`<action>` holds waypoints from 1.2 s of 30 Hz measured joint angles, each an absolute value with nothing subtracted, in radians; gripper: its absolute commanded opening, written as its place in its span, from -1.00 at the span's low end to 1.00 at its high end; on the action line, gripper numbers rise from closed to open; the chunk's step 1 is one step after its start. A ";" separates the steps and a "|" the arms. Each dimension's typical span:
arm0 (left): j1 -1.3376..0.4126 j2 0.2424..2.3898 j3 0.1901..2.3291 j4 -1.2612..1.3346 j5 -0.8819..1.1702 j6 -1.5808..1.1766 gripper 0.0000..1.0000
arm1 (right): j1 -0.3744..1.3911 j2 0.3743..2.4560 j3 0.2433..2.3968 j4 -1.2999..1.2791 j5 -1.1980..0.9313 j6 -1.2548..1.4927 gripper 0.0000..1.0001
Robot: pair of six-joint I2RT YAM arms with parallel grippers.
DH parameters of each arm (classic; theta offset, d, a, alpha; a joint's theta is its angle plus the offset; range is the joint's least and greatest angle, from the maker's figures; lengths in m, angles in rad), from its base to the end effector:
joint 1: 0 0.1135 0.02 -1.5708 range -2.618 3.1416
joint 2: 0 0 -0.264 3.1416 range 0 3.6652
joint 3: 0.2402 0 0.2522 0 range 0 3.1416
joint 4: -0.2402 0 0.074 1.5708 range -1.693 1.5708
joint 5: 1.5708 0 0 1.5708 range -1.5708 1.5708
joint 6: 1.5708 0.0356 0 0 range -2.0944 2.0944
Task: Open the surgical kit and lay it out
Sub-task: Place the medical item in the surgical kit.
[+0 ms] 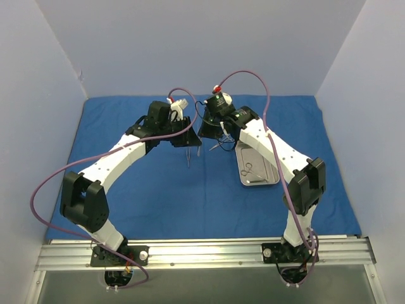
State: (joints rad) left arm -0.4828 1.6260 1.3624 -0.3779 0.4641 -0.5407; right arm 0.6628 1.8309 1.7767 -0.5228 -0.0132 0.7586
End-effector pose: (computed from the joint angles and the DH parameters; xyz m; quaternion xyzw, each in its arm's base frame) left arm 0.3216 -0.1866 0.3079 0.0778 0.8726 -0.3928 0.2795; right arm 0.3368 0.2635 0.3555 0.0390 0.8782 0.3154 0.3575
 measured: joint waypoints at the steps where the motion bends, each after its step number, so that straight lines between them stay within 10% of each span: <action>1: -0.483 1.633 1.365 -0.378 0.464 -0.541 -0.22 | 0.663 1.831 1.777 -0.523 -0.015 0.759 -1.00; 7: -0.484 1.668 1.394 -0.385 0.467 -0.537 -0.94 | 0.662 1.861 1.802 -0.525 -0.015 0.758 -1.00; 16: -0.468 1.676 1.427 -0.445 0.367 -0.455 -0.95 | 0.628 1.932 1.888 -0.561 -0.047 0.773 -0.18; 36: -0.405 2.001 1.538 -0.679 0.007 -0.461 -0.95 | 0.446 2.270 2.216 -0.782 0.012 0.780 -0.10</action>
State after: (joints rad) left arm -0.4049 2.0010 1.5379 -0.6788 0.0067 -0.4610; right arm 0.4458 2.2696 2.2158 -0.7822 0.0116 0.7803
